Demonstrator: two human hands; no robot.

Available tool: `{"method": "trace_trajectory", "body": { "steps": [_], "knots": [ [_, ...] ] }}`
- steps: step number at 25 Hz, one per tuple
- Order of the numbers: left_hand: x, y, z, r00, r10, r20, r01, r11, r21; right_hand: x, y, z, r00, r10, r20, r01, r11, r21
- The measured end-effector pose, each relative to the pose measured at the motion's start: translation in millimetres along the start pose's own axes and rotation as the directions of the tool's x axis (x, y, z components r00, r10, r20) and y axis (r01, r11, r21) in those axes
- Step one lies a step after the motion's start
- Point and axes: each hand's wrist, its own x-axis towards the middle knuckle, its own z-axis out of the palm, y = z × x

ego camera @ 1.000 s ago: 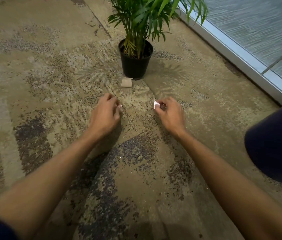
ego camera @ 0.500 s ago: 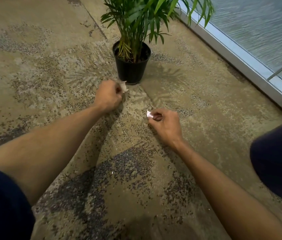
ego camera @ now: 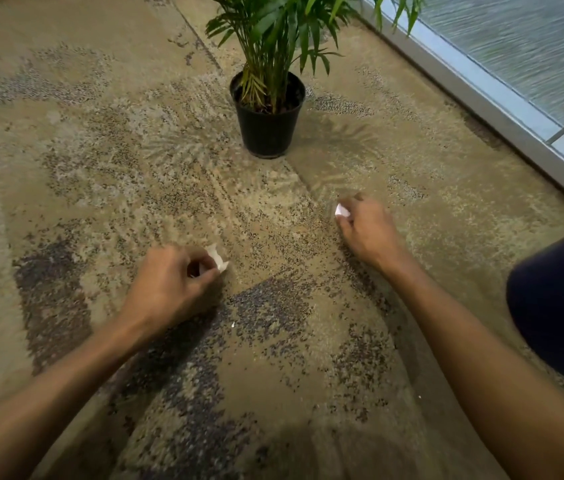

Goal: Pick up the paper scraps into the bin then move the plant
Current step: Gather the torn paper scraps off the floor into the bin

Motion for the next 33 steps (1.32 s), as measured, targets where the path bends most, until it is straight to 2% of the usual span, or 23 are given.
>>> {"method": "trace_trajectory", "body": {
  "steps": [3, 5, 8, 13, 19, 21, 23, 25, 27, 29, 31, 33],
  "knots": [
    [-38.8, -1.8, 8.1, 1.0, 0.011, -0.009, -0.011, 1.0, 0.003, 2.2, -6.3, 3.4, 1.0, 0.009, 0.006, -0.008, 0.994, -0.105],
    [-52.4, -1.5, 18.7, 0.999, 0.05, 0.012, -0.05, 0.997, 0.063, 1.9, -8.0, 4.7, 0.999, 0.029, -0.014, -0.031, 0.991, -0.133],
    [-61.2, 3.4, 28.6, 0.993, 0.113, 0.038, -0.117, 0.983, 0.14, 1.4, -4.3, 3.1, 0.995, 0.096, -0.015, -0.097, 0.994, -0.049],
    [-65.6, 1.9, 34.3, 0.979, 0.198, 0.051, -0.205, 0.96, 0.19, 0.7, 1.3, -4.6, 0.986, 0.153, 0.068, -0.152, 0.988, -0.011],
    [-62.5, -2.4, 40.8, 0.962, 0.234, 0.14, -0.255, 0.954, 0.16, -15.5, 8.1, -9.9, 0.987, 0.125, 0.102, -0.126, 0.992, 0.004],
    [-60.5, -1.6, 44.1, 0.962, 0.214, 0.17, -0.243, 0.954, 0.174, -21.2, 8.9, -10.8, 0.988, 0.113, 0.106, -0.117, 0.993, 0.031],
    [-59.9, 1.4, 47.2, 0.947, 0.255, 0.193, -0.295, 0.931, 0.214, -28.3, 8.8, -11.6, 0.987, 0.095, 0.128, -0.101, 0.994, 0.04],
    [-60.6, 3.9, 48.8, 0.928, 0.282, 0.242, -0.349, 0.886, 0.307, -37.0, 10.0, -14.8, 0.983, 0.115, 0.14, -0.129, 0.987, 0.1],
    [-59.5, 4.8, 49.0, 0.933, 0.273, 0.234, -0.343, 0.873, 0.348, -48.4, 14.3, -20.9, 0.977, 0.174, 0.127, -0.204, 0.937, 0.283],
    [-58.9, 16.8, 46.0, 0.948, 0.271, 0.167, -0.311, 0.897, 0.315, -63.2, 18.6, -36.1, 0.97, 0.22, 0.1, -0.241, 0.86, 0.449],
    [-55.8, 41.1, 39.3, 0.973, 0.216, 0.075, -0.225, 0.962, 0.152, -76.8, 17.9, -56.8, 0.97, 0.232, 0.075, -0.234, 0.801, 0.552],
    [-50.9, 78.7, 30.5, 0.984, 0.176, -0.031, -0.178, 0.982, -0.063, -92.4, 9.1, -84.7, 0.971, 0.236, 0.022, -0.199, 0.76, 0.619]
  ]
}}
